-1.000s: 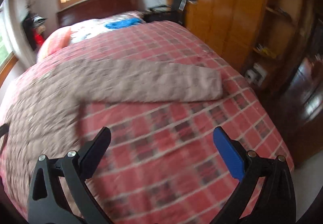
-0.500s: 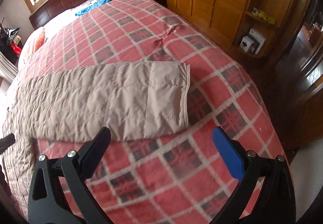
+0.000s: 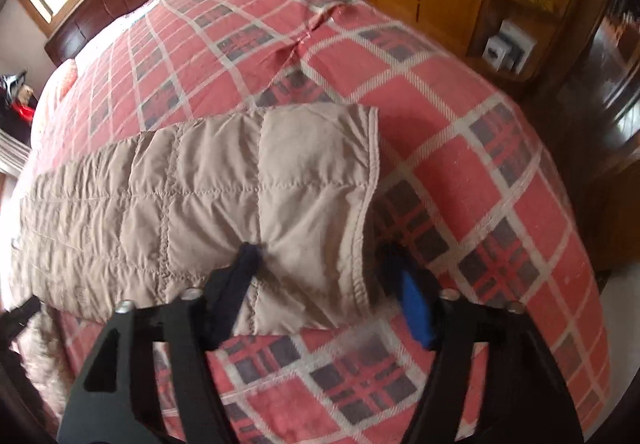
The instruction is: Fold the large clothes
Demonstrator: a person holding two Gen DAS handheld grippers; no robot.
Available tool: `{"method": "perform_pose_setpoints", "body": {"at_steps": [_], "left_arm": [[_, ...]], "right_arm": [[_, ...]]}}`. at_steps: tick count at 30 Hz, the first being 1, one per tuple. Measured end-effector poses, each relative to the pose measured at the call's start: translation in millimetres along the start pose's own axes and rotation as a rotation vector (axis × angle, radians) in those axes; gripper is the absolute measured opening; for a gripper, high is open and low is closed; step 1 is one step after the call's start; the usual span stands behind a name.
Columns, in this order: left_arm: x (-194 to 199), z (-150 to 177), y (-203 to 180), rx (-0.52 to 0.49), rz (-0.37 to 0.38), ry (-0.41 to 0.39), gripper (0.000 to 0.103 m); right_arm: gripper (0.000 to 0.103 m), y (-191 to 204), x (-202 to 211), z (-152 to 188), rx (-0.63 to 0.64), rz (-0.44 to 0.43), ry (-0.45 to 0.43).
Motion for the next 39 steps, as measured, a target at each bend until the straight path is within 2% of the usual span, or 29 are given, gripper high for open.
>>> {"method": "perform_pose_setpoints", "body": {"at_steps": [1,3,5,8,13,16,19,23,29,33,34,35,36,38,39], "left_arm": [[-1,0,1,-0.001,0.004,0.0,0.03],[-1,0,3,0.0,0.016,0.002,0.03],[-1,0,7,0.005,0.028,0.001,0.03],[1,0,11,0.013,0.048,-0.002,0.03],[16,4,25,0.019,0.06,-0.024,0.03],[25,4,34,0.02,0.054,-0.042,0.03],[30,4,43,0.03,0.05,-0.051,0.029],[33,5,50,0.037,0.038,-0.052,0.029],[33,5,48,0.021,0.037,-0.052,0.03],[37,6,54,0.023,0.033,-0.055,0.03],[36,6,54,0.025,0.033,-0.055,0.03],[37,7,55,0.026,0.034,-0.055,0.03],[37,6,55,0.027,0.036,-0.054,0.03],[38,7,54,0.025,0.037,-0.055,0.03],[38,8,53,0.023,0.039,-0.056,0.03]], "right_arm": [[0.047,3,1,0,0.008,-0.006,-0.006],[0.02,8,5,0,0.015,-0.015,-0.01],[0.01,13,9,-2,0.01,-0.037,-0.007],[0.008,25,25,-4,0.004,-0.042,-0.042],[0.008,70,70,0,0.065,-0.178,-0.144],[0.008,111,87,8,0.143,-0.24,-0.161],[0.008,157,88,14,0.23,-0.281,-0.146],[0.008,213,77,28,0.344,-0.294,-0.107],[0.008,269,51,41,0.505,-0.257,-0.062],[0.01,287,30,48,0.554,-0.211,-0.026],[0.013,289,26,50,0.56,-0.21,-0.018],[0.019,290,24,53,0.567,-0.217,-0.01],[0.035,288,24,53,0.564,-0.241,0.0],[0.055,284,30,55,0.551,-0.342,0.014],[0.055,282,34,58,0.547,-0.398,0.012]]}}
Point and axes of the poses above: each gripper's, at about its wrist camera, not at the fingertips, and x roughly against the way its jaws point, y to its left, z to its underside, the point moved 2 cm from there along -x, roughly the way its jaws point, and after that the axes turned 1 degree about x, right-handed, at the moved point
